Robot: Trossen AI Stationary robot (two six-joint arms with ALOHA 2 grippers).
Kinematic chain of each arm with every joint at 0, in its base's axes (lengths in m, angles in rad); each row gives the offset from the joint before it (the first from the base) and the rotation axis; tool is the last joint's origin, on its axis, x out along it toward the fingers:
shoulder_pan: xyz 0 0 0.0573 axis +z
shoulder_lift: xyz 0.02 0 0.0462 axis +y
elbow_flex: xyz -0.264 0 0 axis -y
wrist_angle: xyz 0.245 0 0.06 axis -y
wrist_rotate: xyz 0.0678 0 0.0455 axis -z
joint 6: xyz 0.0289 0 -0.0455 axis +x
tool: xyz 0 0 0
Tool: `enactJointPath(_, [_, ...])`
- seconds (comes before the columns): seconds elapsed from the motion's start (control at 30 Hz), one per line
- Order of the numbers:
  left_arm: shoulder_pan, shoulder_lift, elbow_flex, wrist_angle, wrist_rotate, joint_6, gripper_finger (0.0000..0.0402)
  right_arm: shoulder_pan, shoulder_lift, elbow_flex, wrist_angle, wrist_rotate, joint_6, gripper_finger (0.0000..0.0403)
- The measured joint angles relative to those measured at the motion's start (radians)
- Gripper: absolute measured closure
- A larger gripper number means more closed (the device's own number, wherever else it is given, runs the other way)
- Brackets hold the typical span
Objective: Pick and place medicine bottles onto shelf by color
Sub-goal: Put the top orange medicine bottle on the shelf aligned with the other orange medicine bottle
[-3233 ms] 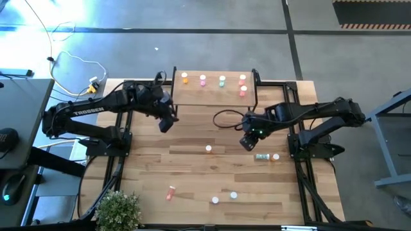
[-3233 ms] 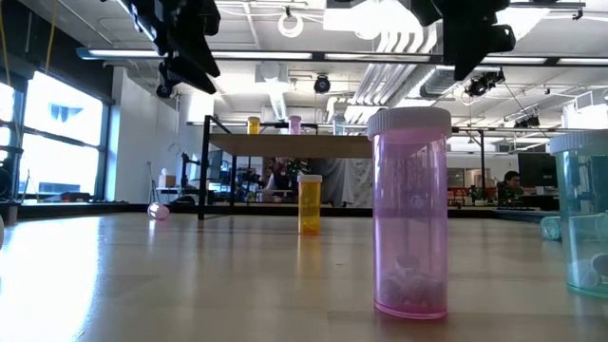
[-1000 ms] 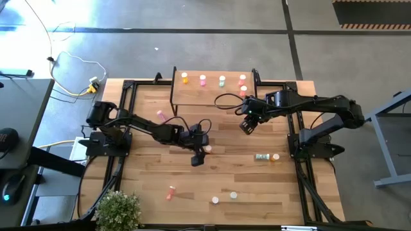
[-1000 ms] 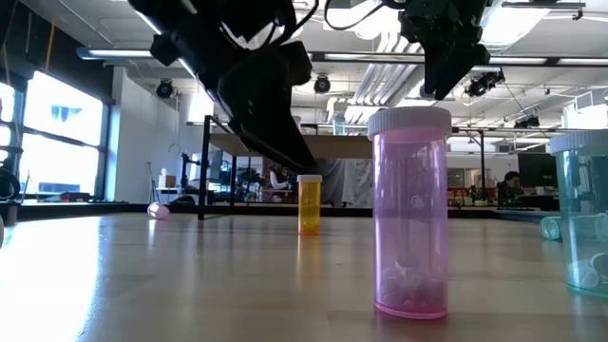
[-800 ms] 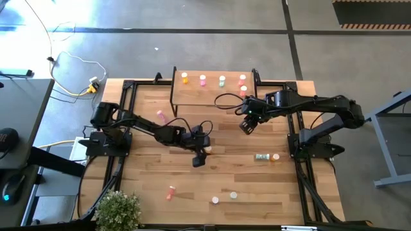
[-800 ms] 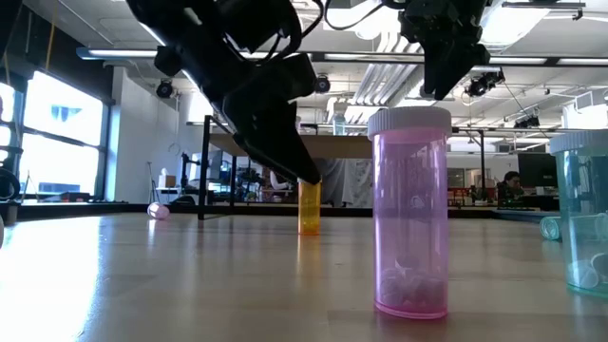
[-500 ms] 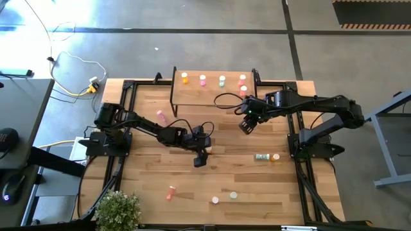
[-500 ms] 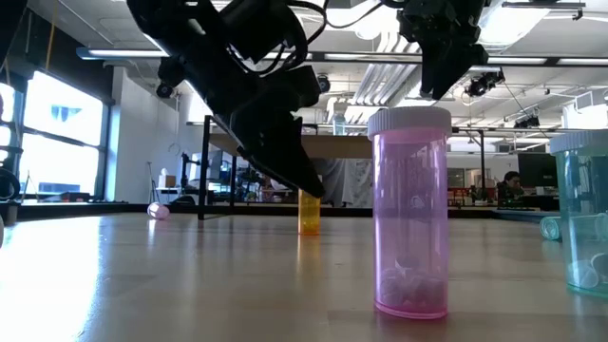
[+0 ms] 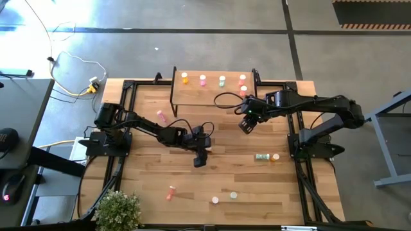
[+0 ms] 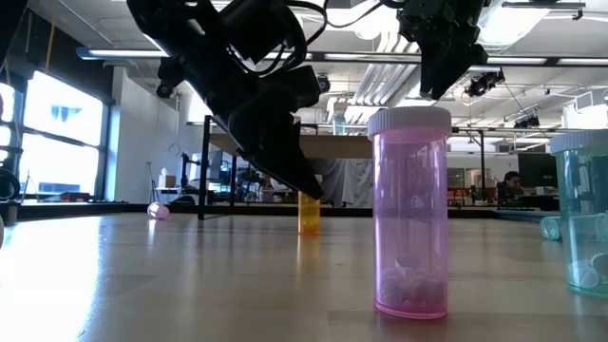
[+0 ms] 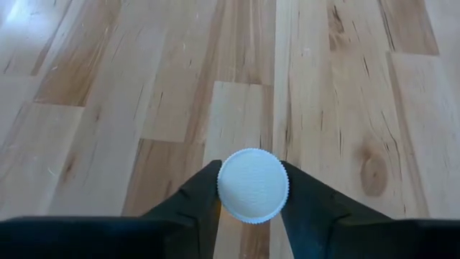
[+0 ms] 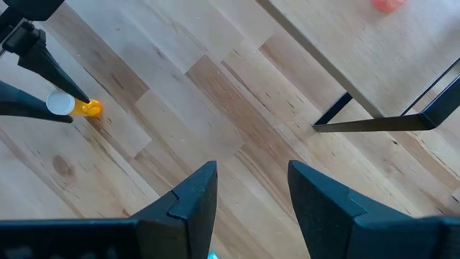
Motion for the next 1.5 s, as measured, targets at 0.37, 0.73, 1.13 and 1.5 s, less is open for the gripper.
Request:
enactJointPath(0.37, [0.007, -0.035, -0.001, -0.025, 0.023, -0.012, 0.0287, 0.0, 0.0, 0.0, 0.0, 0.0, 0.0, 0.0242])
enactJointPath(0.73, [0.13, -0.273, 0.001, -0.187, 0.088, -0.032, 0.0287, 0.0, 0.0, 0.0, 0.002, 0.005, 0.0, 0.0242])
enactJointPath(1.13, [0.385, -0.616, 0.0, -0.348, 0.083, 0.014, 0.0287, 0.0, 0.0, 0.0, 0.058, 0.008, 0.055, 0.0242])
enactJointPath(1.5, [0.619, -0.64, 0.166, -0.501, 0.086, 0.17, 0.0286, 0.0, 0.0, 0.0, 0.097, 0.09, 0.144, 0.0242])
